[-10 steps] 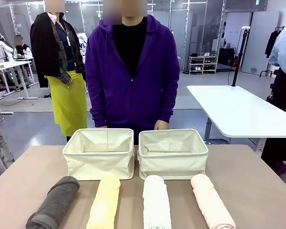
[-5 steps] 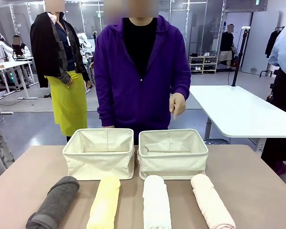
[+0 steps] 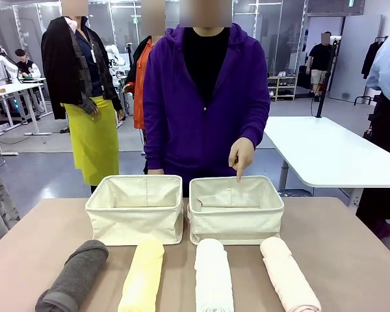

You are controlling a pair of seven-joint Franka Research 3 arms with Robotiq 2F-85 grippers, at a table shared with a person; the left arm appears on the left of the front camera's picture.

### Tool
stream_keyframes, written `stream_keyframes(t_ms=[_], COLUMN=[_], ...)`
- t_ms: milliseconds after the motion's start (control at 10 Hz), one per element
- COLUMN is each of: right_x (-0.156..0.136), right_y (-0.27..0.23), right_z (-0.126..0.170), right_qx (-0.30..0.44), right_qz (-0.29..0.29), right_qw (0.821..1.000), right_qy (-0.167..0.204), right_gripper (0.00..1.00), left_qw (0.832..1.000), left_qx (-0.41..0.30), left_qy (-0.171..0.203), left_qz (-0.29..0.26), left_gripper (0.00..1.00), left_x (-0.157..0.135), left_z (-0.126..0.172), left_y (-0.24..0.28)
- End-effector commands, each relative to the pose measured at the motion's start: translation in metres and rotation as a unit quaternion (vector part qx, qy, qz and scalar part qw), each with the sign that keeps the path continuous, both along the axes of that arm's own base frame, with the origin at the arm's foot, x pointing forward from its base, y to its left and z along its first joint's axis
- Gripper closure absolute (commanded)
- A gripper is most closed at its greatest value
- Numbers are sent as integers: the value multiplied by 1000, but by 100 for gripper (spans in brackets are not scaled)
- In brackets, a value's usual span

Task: Divide the towels into two baskets.
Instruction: Pick up one hotel-folded towel and place it in the Fabric basket indicated by the person.

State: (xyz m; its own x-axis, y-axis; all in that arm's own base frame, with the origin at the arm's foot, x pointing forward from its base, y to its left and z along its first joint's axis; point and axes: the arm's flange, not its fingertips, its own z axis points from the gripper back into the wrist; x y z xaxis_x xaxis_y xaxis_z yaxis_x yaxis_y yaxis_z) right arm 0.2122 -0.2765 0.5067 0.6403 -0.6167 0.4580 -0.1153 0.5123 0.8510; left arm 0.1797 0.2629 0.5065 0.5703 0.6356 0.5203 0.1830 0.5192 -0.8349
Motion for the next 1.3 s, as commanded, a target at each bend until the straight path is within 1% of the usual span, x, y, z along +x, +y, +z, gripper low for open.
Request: stream_keyframes(t_ms=[0, 200, 300, 400, 500, 600, 700, 800, 1000, 1100, 1200], right_x=[-2, -2, 0, 9, 24, 40, 57, 69, 87, 96, 104], right_y=[1, 1, 0, 14, 37, 63, 94, 122, 180, 210, 234], right_z=[1, 1, 0, 10, 21, 31, 34, 34, 27, 20, 12], right_qx=[0, 0, 0, -35, -77, -120, -157, -187, -240, -267, -281], right_qz=[1, 1, 0, 46, 91, 137, 181, 213, 251, 262, 278], right_qw=[1000, 1000, 1000, 998, 992, 983, 970, 957, 934, 923, 912], right_qy=[-6, -6, 0, 13, 28, 36, 50, 54, 76, 96, 107], right_gripper=[0, 0, 0, 0, 0, 0, 0, 0, 0, 0, 0], left_qw=[1000, 1000, 1000, 1000, 1000, 1000, 1000, 1000, 1000, 1000, 1000], left_qx=[3, 3, 3, 3, 3, 3, 3, 3, 3, 3, 3], left_qy=[-5, -5, -5, -5, -5, -5, -5, -5, -5, -5, -5], left_qz=[-4, -4, -4, -4, -4, -4, -4, -4, -4, -4, -4], left_gripper=[0, 0, 0, 0, 0, 0, 0, 0, 0, 0, 0], left_x=[1, 1, 1, 1, 1, 1, 1, 1, 1, 1, 1], left_z=[0, 0, 0, 0, 0, 0, 0, 0, 0, 0, 0], left_y=[1, 1, 1, 1, 1, 1, 1, 1, 1, 1, 1])
